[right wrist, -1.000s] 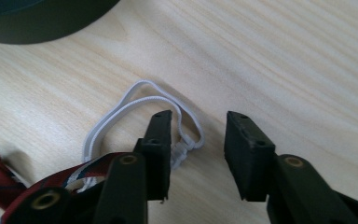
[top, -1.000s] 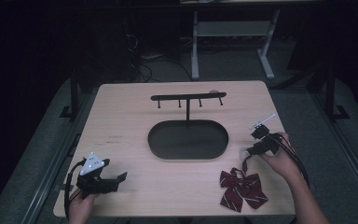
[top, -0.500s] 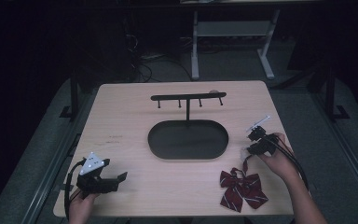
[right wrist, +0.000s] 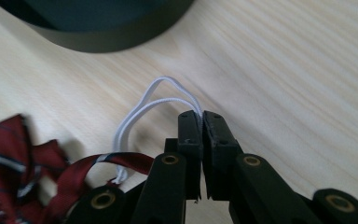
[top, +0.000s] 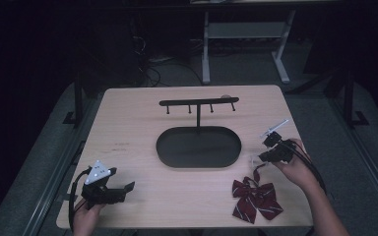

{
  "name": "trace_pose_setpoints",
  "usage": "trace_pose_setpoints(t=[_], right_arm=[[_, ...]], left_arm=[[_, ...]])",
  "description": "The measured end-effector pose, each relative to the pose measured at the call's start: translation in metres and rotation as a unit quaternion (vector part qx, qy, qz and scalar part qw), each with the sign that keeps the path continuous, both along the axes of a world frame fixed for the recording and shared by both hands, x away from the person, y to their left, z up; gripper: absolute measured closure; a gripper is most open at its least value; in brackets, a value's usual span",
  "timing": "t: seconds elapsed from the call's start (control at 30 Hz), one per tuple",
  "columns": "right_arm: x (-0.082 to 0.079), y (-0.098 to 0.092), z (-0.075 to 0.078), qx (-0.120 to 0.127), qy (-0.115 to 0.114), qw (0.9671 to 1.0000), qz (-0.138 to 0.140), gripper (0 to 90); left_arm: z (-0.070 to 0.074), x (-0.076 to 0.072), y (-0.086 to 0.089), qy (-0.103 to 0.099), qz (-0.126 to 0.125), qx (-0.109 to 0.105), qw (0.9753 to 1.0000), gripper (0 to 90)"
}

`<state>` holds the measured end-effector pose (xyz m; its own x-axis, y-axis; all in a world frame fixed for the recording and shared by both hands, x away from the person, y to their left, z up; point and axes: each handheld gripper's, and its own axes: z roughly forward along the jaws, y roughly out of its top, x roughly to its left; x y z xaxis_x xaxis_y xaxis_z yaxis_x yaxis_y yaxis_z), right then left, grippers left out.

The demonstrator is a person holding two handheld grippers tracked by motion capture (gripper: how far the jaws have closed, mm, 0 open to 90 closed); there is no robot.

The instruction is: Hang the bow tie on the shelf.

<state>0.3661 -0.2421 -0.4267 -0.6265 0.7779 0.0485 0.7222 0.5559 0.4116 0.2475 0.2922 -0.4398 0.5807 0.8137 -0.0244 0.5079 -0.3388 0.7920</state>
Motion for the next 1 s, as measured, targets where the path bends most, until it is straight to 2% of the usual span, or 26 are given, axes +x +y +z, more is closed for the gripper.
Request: trace_pose_setpoints(t=[0.07,0.13,0.23,0.27,0.47,0.83,1.0], right_arm=[[-0.002,0.002,0.009,0.012,-0.007,0.9999,0.007,86.1],[-0.003,0.003,0.012,0.014,-0.01,0.9998,0.01,86.1],[-0.005,0.007,0.023,0.023,-0.022,0.9993,0.022,86.1],[-0.006,0.011,0.029,0.022,-0.029,0.9989,0.028,86.2],[-0.01,0.022,0.044,0.022,-0.039,0.9979,0.048,86.3],[-0.013,0.026,0.059,0.04,-0.042,0.9964,0.062,86.3],[-0.016,0.027,0.07,0.044,-0.052,0.9954,0.067,86.4]], left_arm=[[0.0,0.0,0.0,0.001,0.0,0.001,1.0,13.5],[0.0,0.0,0.0,0.001,-0.001,0.001,1.0,13.5],[-0.001,0.001,0.0,0.001,-0.001,0.001,1.0,13.5],[-0.001,0.001,0.0,0.001,-0.001,0.001,1.0,13.5],[0.0,0.0,0.0,0.001,-0.002,-0.001,1.0,13.5],[-0.001,0.0,0.0,0.0,-0.004,0.001,1.0,13.5],[-0.001,0.0,0.0,-0.001,-0.004,0.001,1.0,13.5]])
